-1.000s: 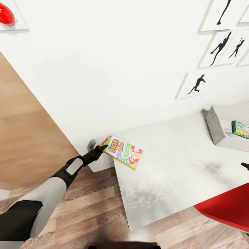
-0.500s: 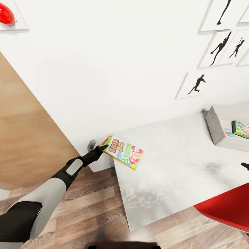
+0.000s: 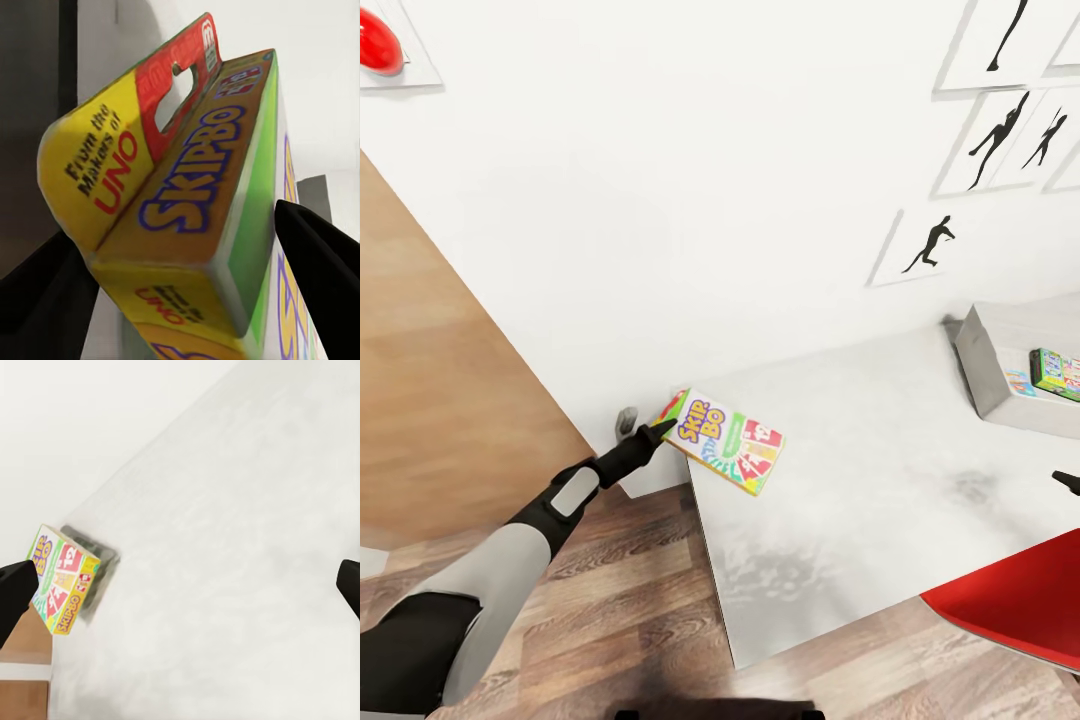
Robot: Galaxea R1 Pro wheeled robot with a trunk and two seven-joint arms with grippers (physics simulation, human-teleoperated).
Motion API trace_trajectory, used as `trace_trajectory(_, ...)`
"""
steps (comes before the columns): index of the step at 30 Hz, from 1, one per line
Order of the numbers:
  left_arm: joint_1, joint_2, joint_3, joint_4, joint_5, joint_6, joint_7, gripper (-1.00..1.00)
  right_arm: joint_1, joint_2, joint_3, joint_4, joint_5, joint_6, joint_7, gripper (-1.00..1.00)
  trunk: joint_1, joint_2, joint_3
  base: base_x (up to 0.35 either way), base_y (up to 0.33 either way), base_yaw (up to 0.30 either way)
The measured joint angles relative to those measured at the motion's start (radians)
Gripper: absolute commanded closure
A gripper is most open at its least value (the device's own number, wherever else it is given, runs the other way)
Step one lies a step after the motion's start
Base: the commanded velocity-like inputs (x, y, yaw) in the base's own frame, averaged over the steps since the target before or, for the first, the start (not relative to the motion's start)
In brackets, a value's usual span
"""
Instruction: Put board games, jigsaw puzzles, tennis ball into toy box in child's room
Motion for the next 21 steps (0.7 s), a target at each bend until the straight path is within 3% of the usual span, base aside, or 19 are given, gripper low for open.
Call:
trace_trajectory(8,0.029,0.000,0.000,-0.051,0.001,0.005,-0.030,1.00,0.000,0.000,0.002,0.000,0.000,0.000,0.002,-1.00,0.000,0.000,0.000,0.000,0.000,0.000)
trace_trajectory(14,0.106,-0.001,-0.002,-0.237,-0.002,0.071,-0.025,1.00,0.000,0.000,0.001,0.000,0.001,-0.035,0.052,-1.00,0.000,0.000,0.000,0.000,0.000,0.000)
trace_trajectory(17,0.162,-0.002,-0.003,-0.387,-0.002,0.117,0.028,1.00,0.001,0.000,0.000,0.000,0.006,-0.074,0.112,-1.00,0.000,0.000,0.000,0.000,0.000,0.000)
trace_trajectory(20,0.216,-0.005,-0.004,-0.548,0.002,0.154,0.120,1.00,0.001,0.000,-0.001,0.000,0.010,-0.100,0.152,-1.00,0.000,0.000,0.000,0.000,0.000,0.000)
trace_trajectory(21,0.217,-0.005,-0.004,-0.550,-0.001,0.153,0.121,1.00,0.001,0.000,-0.001,0.000,0.010,-0.100,0.153,-1.00,0.000,0.000,0.000,0.000,0.000,0.000)
